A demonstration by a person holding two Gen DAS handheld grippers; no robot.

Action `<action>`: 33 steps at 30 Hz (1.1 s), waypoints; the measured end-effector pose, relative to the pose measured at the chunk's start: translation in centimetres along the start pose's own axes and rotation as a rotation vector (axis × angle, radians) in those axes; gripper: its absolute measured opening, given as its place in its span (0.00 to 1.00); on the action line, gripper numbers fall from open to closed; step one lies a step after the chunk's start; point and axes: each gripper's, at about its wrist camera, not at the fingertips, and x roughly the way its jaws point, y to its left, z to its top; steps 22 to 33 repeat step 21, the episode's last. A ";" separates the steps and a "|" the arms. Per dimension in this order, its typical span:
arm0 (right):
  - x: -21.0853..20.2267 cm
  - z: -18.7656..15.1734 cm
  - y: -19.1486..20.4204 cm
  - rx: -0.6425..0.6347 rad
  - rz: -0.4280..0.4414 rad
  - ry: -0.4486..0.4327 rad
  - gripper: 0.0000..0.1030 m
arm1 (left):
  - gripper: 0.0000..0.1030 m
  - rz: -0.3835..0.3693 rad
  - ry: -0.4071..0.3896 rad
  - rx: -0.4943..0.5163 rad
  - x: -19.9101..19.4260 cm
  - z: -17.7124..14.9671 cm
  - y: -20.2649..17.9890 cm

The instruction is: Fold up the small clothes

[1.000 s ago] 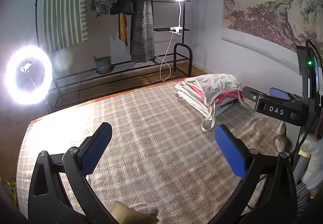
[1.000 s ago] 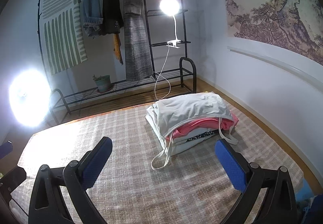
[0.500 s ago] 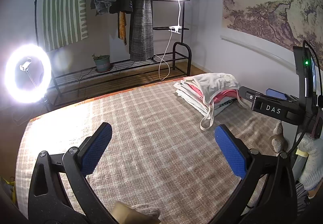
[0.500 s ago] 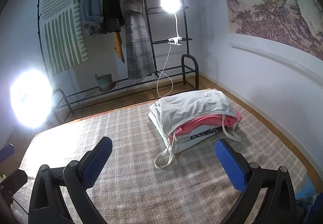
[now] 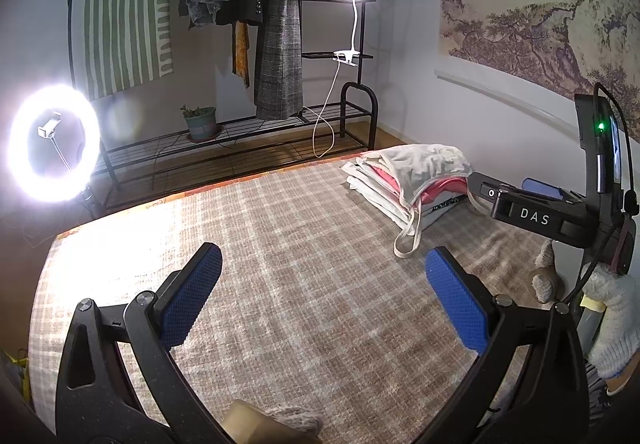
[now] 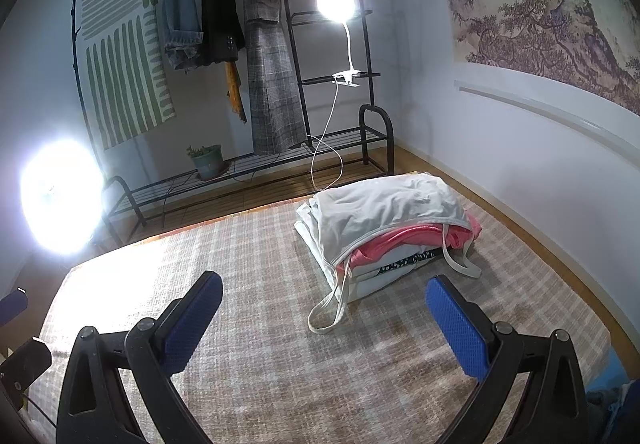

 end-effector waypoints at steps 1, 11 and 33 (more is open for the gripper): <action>0.0 0.0 0.0 0.002 0.001 0.001 1.00 | 1.00 -0.001 0.000 -0.002 0.0 0.0 0.0; 0.3 0.1 -0.3 0.015 0.007 0.010 1.00 | 1.00 0.002 0.008 -0.011 -0.4 -0.4 -0.7; 0.4 0.0 -0.3 0.020 0.010 0.016 1.00 | 1.00 0.011 0.000 -0.026 -0.7 -0.7 -1.1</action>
